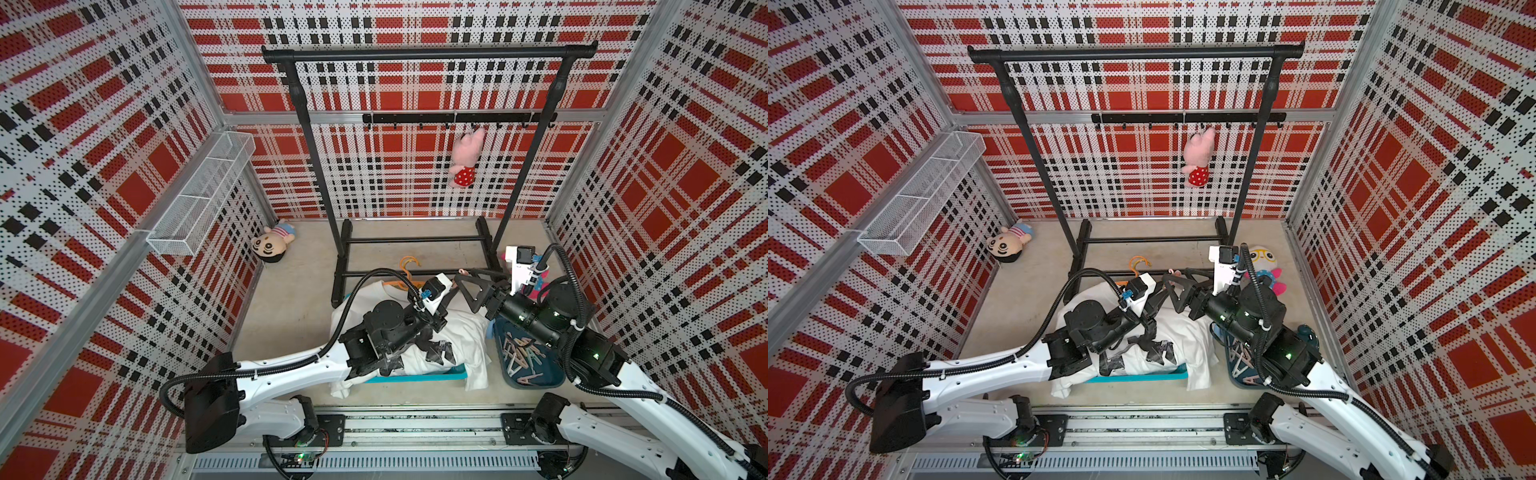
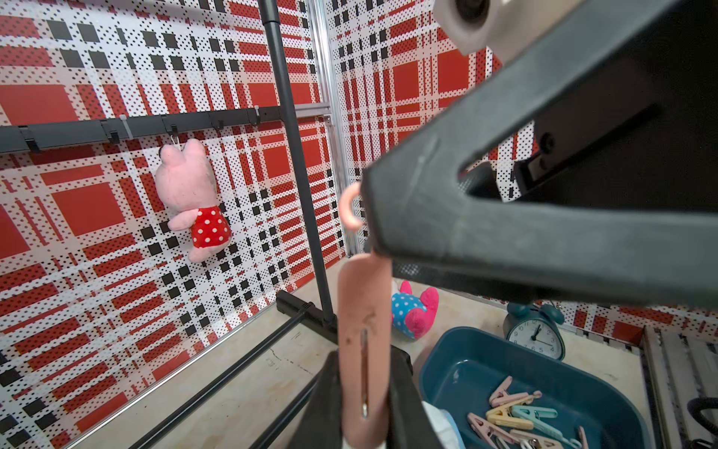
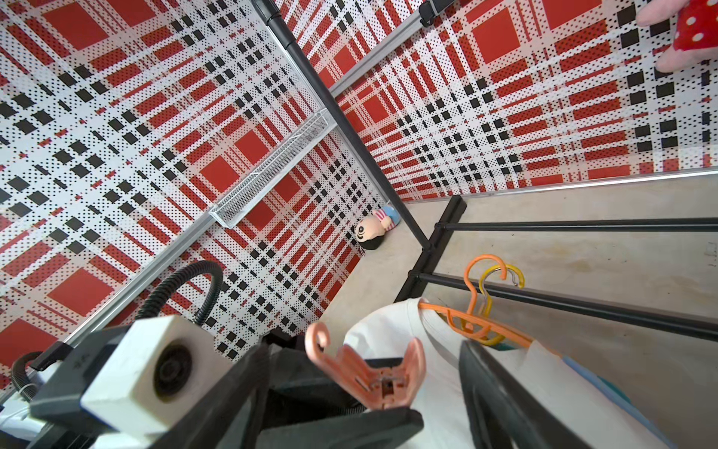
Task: Use clothespins to secure the t-shirt on both sides of the hanger
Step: Open the clothespin.
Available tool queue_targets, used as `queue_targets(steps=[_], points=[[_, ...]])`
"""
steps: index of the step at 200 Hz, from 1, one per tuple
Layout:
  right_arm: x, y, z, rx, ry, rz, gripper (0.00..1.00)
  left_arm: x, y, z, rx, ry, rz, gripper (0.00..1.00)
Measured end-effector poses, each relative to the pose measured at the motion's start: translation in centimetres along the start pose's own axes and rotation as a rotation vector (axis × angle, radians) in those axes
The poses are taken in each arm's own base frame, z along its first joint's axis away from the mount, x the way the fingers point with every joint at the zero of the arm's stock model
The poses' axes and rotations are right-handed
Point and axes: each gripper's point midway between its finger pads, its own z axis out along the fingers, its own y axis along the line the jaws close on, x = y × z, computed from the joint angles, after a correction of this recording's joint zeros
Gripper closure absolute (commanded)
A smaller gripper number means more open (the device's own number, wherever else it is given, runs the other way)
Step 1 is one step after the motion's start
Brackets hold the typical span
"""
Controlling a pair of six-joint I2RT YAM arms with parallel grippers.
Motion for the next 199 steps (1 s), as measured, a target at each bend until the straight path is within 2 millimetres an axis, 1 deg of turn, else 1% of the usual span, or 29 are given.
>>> queue_targets(steps=[59, 109, 129, 147, 162, 180, 199], points=[[1.1, -0.8, 1.5, 0.025, 0.037, 0.046, 0.37, 0.2, -0.1, 0.1, -0.003, 0.004, 0.016, 1.0], [0.8, -0.8, 1.5, 0.026, 0.023, 0.049, 0.42, 0.2, 0.0, 0.1, -0.015, 0.008, 0.021, 1.0], [0.7, -0.8, 1.5, 0.026, 0.019, 0.047, 0.46, 0.4, 0.1, 0.1, -0.016, 0.012, 0.022, 1.0], [0.7, -0.8, 1.5, 0.027, 0.016, 0.044, 0.54, 0.5, 0.0, 0.1, -0.015, 0.016, 0.022, 1.0], [0.6, -0.9, 1.5, 0.032, 0.012, 0.042, 0.56, 0.5, 0.0, 0.1, -0.014, 0.015, 0.022, 1.0], [0.6, -0.9, 1.5, 0.036, 0.01, 0.04, 0.6, 0.5, 0.0, 0.1, -0.014, 0.015, 0.021, 0.98], [0.6, -1.0, 1.5, 0.04, 0.01, 0.037, 0.65, 0.4, 0.0, 0.1, -0.015, 0.013, 0.019, 0.94]])
